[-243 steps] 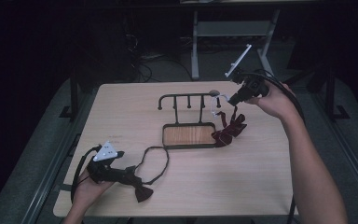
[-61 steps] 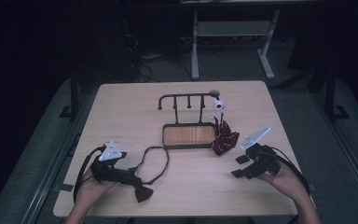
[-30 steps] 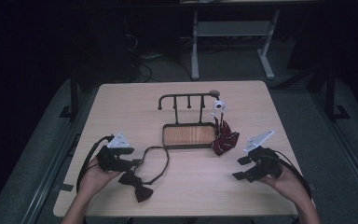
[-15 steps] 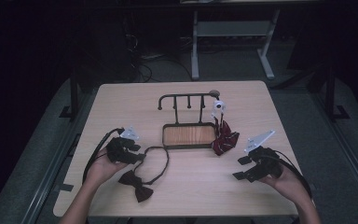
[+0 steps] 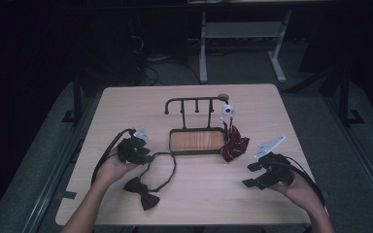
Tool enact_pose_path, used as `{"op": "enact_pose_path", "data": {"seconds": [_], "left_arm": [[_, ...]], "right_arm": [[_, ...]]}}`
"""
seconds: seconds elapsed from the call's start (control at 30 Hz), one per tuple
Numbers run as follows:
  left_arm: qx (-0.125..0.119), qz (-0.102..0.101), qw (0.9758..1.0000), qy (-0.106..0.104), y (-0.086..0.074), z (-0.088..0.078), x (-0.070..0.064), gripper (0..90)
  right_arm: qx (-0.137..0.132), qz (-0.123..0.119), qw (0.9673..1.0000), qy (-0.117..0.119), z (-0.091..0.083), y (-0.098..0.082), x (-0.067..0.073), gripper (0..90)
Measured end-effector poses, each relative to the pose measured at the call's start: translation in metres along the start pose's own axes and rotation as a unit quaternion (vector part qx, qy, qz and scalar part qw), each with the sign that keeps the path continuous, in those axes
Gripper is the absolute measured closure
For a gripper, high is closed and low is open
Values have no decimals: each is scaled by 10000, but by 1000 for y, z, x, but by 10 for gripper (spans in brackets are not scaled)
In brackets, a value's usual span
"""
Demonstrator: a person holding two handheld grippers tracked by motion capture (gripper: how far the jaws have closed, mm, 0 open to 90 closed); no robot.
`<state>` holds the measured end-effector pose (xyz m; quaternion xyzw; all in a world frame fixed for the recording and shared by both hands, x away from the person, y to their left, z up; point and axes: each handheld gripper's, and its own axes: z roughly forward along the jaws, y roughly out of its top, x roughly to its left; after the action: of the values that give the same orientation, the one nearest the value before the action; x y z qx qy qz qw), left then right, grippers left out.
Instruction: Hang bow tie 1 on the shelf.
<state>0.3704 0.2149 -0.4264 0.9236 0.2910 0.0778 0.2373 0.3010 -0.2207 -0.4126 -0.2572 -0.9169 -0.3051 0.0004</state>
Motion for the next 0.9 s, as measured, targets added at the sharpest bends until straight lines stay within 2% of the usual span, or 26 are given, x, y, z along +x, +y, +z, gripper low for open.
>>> {"op": "enact_pose_path", "data": {"seconds": [0.13, 0.33, 0.6, 0.7, 0.77, 0.9], "left_arm": [[153, -26, 9999, -5, 0, 6, 4, 629], [225, -69, 9997, -112, 0, 12, 7, 681], [323, -59, 9994, -127, 1, 16, 9, 766], [318, -127, 9993, -171, 1, 18, 10, 779], [408, -179, 9988, -202, 3, 19, 11, 796], [404, -95, 9990, -180, 6, 17, 12, 864]], "right_arm": [[-7, 10, 10000, -7, -1, 0, 0, 360], [-20, 6, 10000, 8, 0, 0, 0, 358], [-34, -15, 10000, 5, -1, 1, 1, 357], [-40, 17, 10000, 25, -1, 1, 1, 353], [-50, 0, 10000, 21, -1, 1, 1, 353], [-77, 9, 10000, 41, -2, 2, 3, 353]]}}
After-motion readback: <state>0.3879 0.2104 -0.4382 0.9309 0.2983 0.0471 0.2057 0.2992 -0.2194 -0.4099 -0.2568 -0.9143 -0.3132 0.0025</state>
